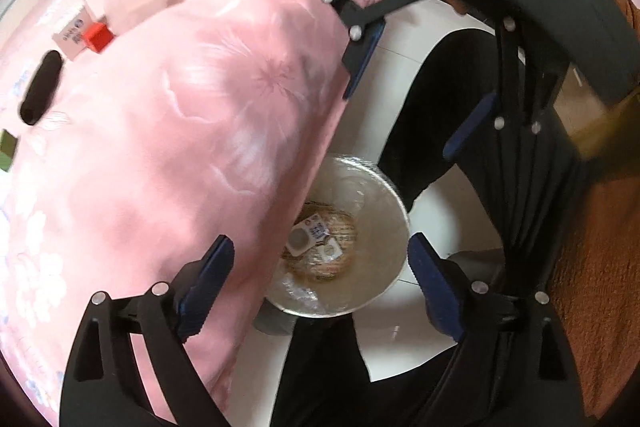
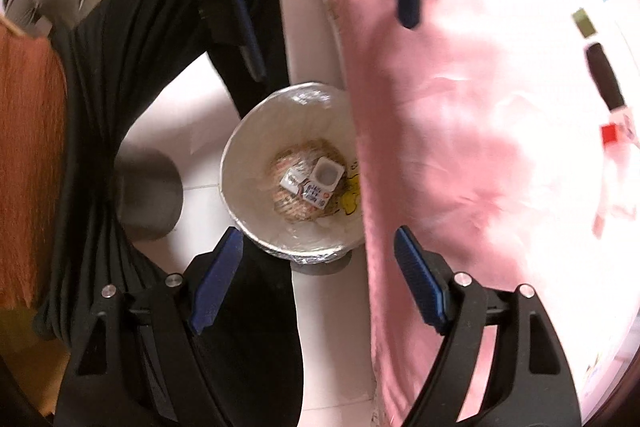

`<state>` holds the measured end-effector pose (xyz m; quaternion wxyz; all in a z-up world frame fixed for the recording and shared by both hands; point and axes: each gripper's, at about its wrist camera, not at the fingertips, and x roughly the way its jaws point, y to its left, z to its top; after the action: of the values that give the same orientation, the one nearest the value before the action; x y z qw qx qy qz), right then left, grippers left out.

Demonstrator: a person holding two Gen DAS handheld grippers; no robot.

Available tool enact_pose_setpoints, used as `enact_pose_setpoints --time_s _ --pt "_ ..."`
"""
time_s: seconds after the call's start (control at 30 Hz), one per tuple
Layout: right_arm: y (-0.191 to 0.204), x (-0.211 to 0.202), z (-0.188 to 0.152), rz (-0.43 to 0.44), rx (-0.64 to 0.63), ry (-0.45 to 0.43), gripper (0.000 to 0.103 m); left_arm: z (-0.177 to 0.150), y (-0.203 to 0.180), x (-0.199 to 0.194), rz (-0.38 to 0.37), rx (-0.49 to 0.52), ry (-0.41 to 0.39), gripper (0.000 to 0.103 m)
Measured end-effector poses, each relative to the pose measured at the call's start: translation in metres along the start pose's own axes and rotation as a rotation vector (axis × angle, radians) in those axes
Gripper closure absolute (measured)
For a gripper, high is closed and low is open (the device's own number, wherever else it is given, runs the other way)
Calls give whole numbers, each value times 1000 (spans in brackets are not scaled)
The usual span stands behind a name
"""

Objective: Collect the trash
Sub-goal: 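Move both tools back over the bed toward the green block and medicine box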

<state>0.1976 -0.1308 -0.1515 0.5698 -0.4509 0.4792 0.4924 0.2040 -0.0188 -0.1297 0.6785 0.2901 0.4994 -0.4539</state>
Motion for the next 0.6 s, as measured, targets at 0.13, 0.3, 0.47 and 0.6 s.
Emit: enact_pose_setpoints --time_s 0.13,0.3,0.47,0.6 --pt "-10 -15 -7 -19 48 -18 26 -2 2 -18 41 -5 -40 12" --pt "-19 -36 -13 -81 77 -28 26 0 10 -37 90 -20 -71 12" --pt "-33 -56 -15 -120 103 -42 26 0 15 -52 129 -24 -87 11" --pt "-48 -67 -16 -128 140 -56 26 -1 17 -59 145 -39 -93 10"
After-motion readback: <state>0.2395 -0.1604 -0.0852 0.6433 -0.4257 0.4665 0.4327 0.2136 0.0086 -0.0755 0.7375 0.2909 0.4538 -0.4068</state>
